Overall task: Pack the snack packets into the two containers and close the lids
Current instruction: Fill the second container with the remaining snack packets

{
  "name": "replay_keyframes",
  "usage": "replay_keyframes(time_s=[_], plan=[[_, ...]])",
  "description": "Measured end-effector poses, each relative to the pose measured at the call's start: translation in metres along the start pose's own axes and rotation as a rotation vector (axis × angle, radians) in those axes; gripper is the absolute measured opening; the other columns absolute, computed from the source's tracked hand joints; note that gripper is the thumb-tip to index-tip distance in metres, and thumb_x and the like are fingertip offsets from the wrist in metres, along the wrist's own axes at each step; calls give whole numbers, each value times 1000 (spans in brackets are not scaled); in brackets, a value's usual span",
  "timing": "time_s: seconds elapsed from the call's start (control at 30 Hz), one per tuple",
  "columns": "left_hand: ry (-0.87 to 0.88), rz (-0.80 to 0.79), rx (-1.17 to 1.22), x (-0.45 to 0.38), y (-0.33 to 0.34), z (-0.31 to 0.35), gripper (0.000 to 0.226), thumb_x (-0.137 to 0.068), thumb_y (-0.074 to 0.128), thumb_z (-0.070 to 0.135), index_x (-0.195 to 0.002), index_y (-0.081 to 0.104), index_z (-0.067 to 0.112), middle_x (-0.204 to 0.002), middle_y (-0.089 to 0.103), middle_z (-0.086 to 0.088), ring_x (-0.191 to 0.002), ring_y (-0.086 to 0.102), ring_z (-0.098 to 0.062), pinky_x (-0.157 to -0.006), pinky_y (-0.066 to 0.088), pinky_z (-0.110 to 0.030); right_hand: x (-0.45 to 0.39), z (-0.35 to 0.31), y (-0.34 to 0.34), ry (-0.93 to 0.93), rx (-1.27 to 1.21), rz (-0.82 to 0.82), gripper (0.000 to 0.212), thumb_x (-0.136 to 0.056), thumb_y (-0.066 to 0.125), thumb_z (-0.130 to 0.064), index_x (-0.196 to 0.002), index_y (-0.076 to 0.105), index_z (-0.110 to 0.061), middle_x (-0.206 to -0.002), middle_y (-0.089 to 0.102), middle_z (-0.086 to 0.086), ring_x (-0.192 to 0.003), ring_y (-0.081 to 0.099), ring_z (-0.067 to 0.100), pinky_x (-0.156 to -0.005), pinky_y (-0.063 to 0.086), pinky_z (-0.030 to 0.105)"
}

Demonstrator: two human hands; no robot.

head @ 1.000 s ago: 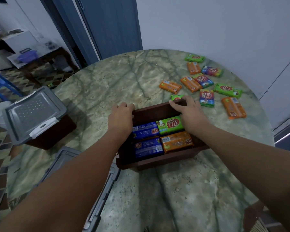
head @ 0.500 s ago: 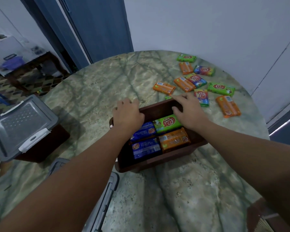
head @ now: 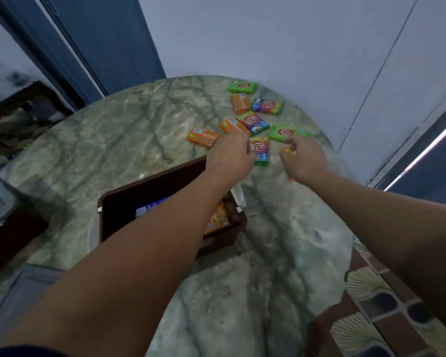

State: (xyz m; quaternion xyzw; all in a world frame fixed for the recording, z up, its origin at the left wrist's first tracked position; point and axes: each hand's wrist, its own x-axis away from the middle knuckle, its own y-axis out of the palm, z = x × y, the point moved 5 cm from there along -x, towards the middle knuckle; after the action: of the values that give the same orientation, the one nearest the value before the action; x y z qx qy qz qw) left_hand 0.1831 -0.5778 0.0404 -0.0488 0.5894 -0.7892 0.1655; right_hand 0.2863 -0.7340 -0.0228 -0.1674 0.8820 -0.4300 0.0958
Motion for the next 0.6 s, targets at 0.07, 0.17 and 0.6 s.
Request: replay_keyframes(time_s=[0.07, 0.17, 0.6], plan=[[0, -26, -3, -11, 16, 13, 12, -95, 54, 27, -90, 61, 17, -89, 63, -4, -82, 60, -26, -68, 54, -43, -6, 14, -4, 16, 10, -17, 36, -93, 62, -36, -125, 65, -21, -124, 63, 14, -115, 58, 33, -97, 48, 40], [0, -83, -2, -26, 38, 24, 12, -93, 54, 23, -89, 62, 16, -90, 63, -5, -83, 60, -28, -69, 54, -43, -13, 30, -4, 53, 15, -71, 38, -94, 61, -40, -126, 67, -21, -125, 62, 15, -114, 59, 33, -96, 47, 38], [-238, -223, -40, -77, 102, 9, 29, -94, 59, 25, -118, 57, 9, -116, 64, -16, -108, 62, -36, -85, 52, -44, -28, 66, 2, 182, 21, -139, 57, -95, 63, -42, -143, 45, -17, -132, 50, 15, -124, 51, 35, -100, 40, 39]])
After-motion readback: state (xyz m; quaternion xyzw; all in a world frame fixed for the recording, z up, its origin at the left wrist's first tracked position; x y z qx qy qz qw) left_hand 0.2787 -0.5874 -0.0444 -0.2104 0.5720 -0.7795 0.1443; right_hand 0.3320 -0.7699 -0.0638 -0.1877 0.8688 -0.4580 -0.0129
